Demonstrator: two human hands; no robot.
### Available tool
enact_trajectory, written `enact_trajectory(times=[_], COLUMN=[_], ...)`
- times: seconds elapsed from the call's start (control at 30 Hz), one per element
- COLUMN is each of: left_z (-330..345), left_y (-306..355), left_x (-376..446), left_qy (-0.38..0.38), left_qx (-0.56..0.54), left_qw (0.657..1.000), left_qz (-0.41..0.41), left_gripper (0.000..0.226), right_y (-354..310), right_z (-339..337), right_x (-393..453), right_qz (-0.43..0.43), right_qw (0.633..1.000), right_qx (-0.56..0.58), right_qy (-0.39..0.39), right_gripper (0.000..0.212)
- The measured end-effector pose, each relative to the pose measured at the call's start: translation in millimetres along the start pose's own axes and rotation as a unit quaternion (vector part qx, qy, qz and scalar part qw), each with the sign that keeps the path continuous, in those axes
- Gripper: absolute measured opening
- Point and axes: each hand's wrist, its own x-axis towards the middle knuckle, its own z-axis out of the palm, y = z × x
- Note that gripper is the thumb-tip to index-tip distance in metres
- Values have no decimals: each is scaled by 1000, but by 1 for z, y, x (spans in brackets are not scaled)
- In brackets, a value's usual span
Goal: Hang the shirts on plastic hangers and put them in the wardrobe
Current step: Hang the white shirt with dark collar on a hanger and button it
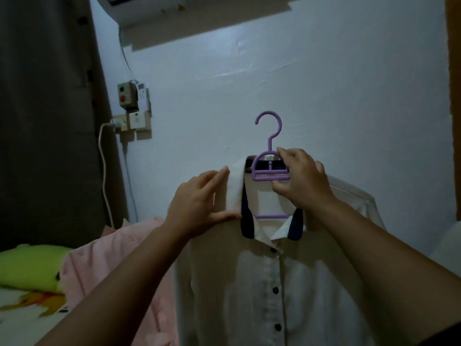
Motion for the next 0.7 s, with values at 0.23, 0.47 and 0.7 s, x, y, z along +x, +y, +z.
enact_trajectory(times=[0.23,0.47,0.7], left_z=[-41,-69,-77], left_y=[-47,-98,-153], left_x=[-36,-50,-70], left_qy=[-44,-27,-2], left_qx=[87,166,222], left_qw=[995,985,972], left_qz=[-23,-35,-79], left_gripper=[100,82,83], right_y=[-37,-81,-142], right_z=[24,67,122], right_x=[27,57,88], right_qz=[30,16,-7], right_qw=[997,991,986], right_qx=[59,120,137], right_qy=[-41,-65,-96], right_gripper=[73,74,70])
